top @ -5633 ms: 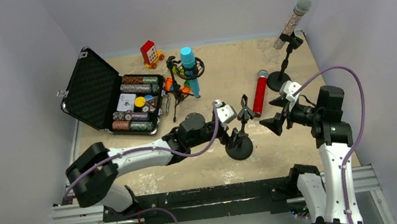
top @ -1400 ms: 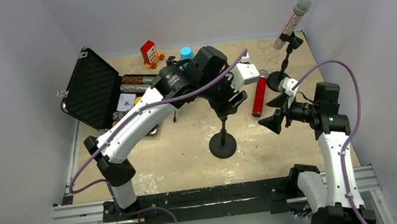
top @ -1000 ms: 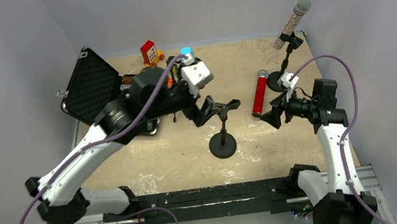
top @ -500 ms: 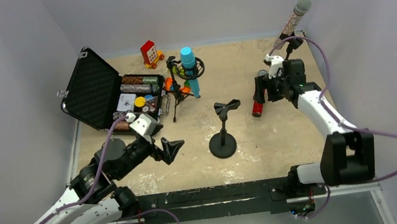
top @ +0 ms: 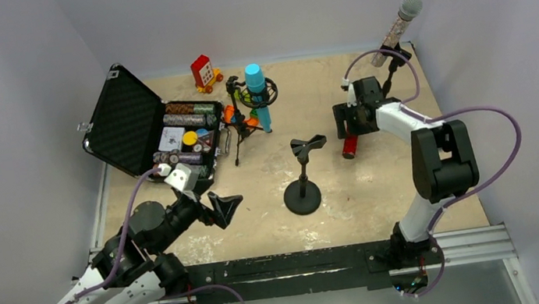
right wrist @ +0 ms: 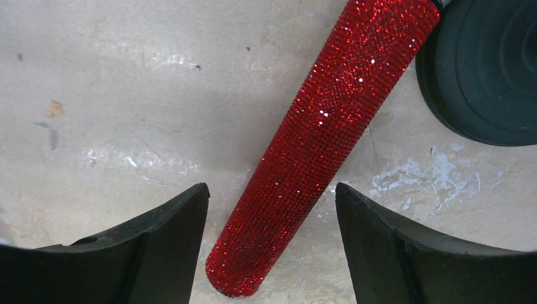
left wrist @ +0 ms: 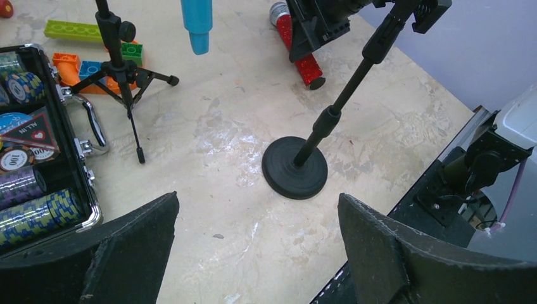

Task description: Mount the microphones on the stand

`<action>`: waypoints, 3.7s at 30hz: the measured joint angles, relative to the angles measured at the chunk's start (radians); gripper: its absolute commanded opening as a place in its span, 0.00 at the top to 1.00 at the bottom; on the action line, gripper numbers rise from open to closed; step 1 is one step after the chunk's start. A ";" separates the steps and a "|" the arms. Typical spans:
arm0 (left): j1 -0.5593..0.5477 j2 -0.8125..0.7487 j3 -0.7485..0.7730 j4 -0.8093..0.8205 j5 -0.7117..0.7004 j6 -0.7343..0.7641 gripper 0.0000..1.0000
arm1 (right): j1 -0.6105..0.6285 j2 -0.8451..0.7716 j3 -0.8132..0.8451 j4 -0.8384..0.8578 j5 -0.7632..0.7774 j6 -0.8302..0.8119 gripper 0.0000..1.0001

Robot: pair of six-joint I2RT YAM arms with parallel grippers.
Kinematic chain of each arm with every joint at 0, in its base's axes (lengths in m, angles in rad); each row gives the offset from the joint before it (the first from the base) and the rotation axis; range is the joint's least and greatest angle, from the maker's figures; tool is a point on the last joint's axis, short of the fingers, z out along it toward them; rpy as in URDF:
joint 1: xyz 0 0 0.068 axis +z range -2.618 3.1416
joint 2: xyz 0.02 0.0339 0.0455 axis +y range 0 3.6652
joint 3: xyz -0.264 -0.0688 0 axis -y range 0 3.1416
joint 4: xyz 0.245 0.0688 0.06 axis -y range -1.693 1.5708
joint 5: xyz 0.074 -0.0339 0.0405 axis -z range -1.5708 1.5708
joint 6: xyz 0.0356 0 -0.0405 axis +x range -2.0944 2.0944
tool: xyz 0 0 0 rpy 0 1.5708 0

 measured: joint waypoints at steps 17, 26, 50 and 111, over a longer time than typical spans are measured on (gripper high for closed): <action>0.000 0.011 0.000 -0.016 0.000 -0.015 0.01 | 0.013 0.013 0.001 -0.100 -0.027 0.063 0.41; 0.000 -0.010 0.000 -0.028 0.000 -0.041 0.01 | 0.014 0.015 0.019 -0.153 -0.085 0.042 0.73; 0.000 -0.009 0.002 -0.047 0.041 -0.069 0.01 | 0.016 -0.079 -0.110 -0.290 -0.055 -0.406 0.43; 0.000 0.783 0.534 0.266 0.558 0.572 0.01 | -0.182 -0.416 0.318 -1.113 -1.332 -1.551 1.00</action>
